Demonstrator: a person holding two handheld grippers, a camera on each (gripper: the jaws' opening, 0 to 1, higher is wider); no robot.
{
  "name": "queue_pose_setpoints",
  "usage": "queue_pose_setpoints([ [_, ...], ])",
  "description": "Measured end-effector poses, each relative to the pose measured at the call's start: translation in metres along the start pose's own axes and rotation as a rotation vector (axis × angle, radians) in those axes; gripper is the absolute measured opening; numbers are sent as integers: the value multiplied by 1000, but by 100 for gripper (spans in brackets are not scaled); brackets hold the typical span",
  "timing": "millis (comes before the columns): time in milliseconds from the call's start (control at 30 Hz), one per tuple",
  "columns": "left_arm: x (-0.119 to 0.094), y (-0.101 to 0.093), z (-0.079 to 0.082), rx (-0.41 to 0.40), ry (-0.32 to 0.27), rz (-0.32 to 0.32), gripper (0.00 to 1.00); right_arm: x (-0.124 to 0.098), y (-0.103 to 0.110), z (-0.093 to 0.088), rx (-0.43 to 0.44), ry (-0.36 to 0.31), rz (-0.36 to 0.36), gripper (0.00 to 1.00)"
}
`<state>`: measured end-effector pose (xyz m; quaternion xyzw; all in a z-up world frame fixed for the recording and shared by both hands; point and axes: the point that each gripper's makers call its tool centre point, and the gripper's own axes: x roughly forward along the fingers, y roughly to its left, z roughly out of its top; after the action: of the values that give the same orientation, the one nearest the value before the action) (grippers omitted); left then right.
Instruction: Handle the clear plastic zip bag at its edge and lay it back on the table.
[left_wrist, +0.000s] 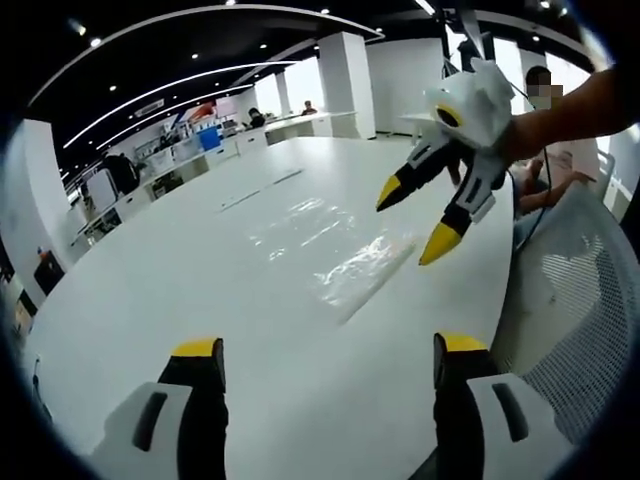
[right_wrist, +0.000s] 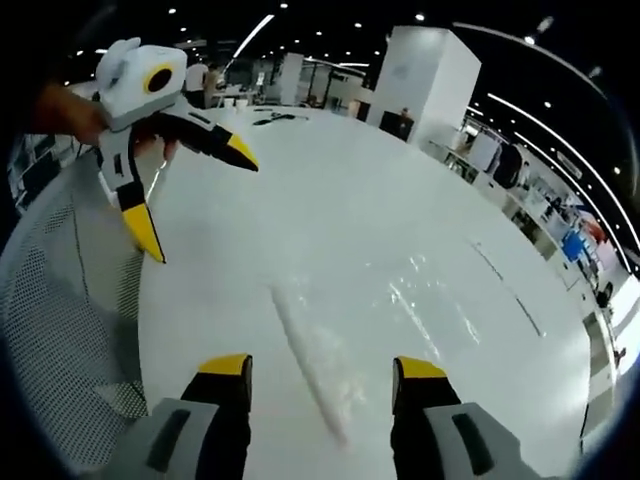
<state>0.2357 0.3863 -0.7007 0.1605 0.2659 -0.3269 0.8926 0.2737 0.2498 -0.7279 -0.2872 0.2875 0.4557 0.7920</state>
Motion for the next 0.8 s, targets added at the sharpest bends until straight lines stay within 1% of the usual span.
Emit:
queue_pose_setpoints([
  [33,0,0,0,0,0,0,84,-1,1,0,-5,-1,7,66],
  [67,0,1,0,-2,-1,0,84,-2,0,0,7,-7,1,68],
  [167,2,1,-1,-2,-2,-1,86,-7,2,3,30,-21,-7,72],
  [367,3,-2,-2,4,3,-5,88,-12,9,3,54,-26,-13,86],
  [467,3,-2,-1,3,1,-6,89,-16,8,4,72,-38,-23,90],
  [600,4,-2,-3,-10,6,-7,90,-22,3,6,118,-67,-46,99],
  [667,4,-1,-3,-10,7,-5,92,-24,0,6,146,-77,-52,100],
  [800,4,0,-3,-11,4,-5,94,-29,-1,3,171,-93,-66,100],
])
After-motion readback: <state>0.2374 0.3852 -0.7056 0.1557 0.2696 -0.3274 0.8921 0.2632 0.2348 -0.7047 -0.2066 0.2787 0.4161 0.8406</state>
